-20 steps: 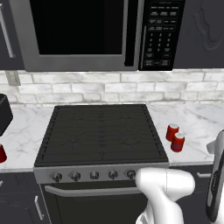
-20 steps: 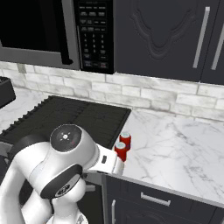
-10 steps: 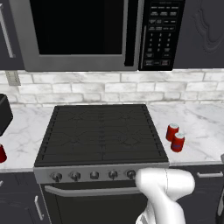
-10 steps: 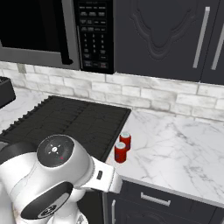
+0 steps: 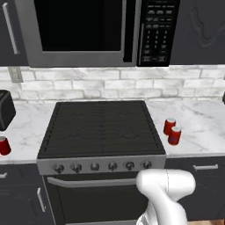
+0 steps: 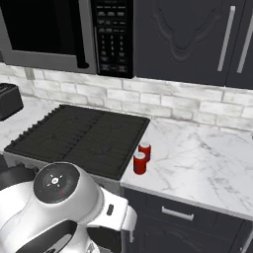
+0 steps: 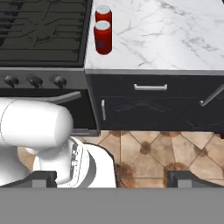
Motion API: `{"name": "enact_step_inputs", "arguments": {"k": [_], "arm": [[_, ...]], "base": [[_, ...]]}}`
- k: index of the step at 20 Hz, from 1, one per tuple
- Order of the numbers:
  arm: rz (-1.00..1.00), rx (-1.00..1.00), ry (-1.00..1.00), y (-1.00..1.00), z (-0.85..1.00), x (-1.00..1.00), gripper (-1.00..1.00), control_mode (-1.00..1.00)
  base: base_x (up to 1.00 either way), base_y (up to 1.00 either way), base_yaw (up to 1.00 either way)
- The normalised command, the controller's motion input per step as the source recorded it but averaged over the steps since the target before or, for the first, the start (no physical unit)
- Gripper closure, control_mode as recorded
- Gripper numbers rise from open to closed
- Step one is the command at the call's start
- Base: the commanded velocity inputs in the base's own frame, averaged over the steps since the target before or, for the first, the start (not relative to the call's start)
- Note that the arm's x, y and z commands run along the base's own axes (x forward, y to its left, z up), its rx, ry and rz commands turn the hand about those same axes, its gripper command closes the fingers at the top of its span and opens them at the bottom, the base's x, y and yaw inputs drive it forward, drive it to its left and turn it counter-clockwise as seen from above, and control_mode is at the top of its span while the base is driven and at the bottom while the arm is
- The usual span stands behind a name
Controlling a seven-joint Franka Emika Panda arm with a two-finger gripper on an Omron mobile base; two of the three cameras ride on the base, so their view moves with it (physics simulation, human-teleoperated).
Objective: Four empty soda cans are scattered around the kitchen. Gather all the cans and cluster them next to the stove for recycling.
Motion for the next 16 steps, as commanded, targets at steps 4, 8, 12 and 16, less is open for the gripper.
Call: {"name": "enact_step_inputs", "arguments": {"k": [4, 8, 12, 16], "arm": [[0.0, 0.0, 0.0, 0.0, 0.0, 0.0, -1.0, 1.0], [0.0, 0.0, 0.0, 0.0, 0.0, 0.0, -1.0, 1.0], [0.0, 0.0, 0.0, 0.0, 0.0, 0.0, -1.0, 1.0], [0.0, 0.0, 0.0, 0.0, 0.0, 0.0, -1.0, 1.0]], "base": [[-0.59, 0.33, 0.0], [-0.53, 0.59, 0.0], [-0.44, 0.87, 0.0], [-0.41, 0.84, 0.0]]}}
